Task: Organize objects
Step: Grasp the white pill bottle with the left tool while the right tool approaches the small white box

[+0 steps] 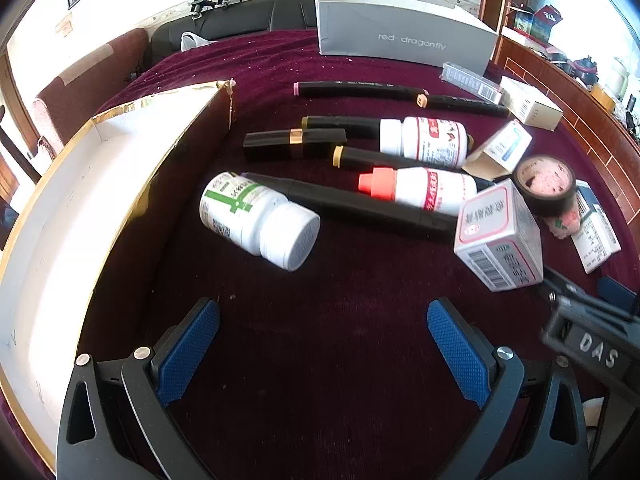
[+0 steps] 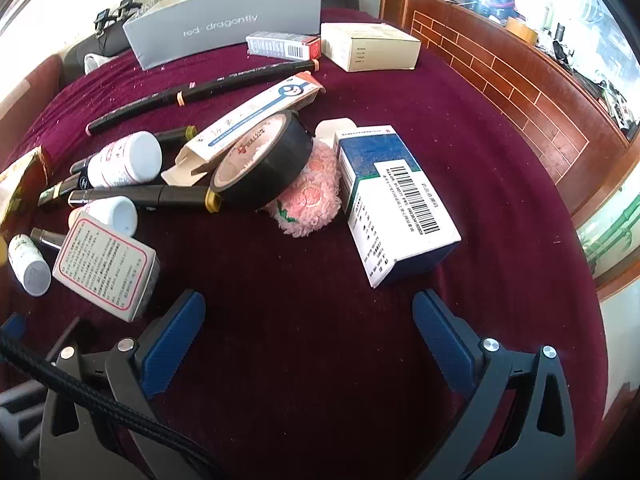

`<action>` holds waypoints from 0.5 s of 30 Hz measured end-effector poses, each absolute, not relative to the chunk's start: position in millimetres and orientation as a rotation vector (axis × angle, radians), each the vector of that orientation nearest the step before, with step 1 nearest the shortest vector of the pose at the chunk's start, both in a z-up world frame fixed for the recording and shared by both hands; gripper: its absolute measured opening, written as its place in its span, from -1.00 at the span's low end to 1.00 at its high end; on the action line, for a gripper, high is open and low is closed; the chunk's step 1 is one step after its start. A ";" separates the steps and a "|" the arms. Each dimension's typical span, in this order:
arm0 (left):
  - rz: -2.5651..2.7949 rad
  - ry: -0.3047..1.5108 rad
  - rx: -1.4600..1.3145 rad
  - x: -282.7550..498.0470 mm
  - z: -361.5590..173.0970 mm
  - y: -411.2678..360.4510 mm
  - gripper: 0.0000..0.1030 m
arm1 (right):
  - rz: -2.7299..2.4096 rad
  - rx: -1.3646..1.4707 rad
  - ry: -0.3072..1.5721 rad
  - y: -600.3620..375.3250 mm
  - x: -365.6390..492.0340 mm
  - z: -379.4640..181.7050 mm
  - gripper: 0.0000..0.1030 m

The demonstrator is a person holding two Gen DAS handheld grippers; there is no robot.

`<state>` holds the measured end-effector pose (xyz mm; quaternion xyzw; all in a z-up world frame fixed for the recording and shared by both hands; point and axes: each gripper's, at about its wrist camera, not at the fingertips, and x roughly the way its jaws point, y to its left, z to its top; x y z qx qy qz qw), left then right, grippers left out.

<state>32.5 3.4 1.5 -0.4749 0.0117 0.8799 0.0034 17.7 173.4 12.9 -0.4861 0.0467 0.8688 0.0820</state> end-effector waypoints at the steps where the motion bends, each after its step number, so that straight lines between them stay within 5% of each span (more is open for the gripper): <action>1: 2.755 0.047 -1.488 34.6 1.6 4.3 0.98 | 2.595 -1.444 0.144 174.6 18.3 12.5 1.00; 15: 2.654 0.122 -1.487 46.1 3.8 6.0 0.98 | 2.589 -1.443 0.145 176.7 18.4 13.4 1.00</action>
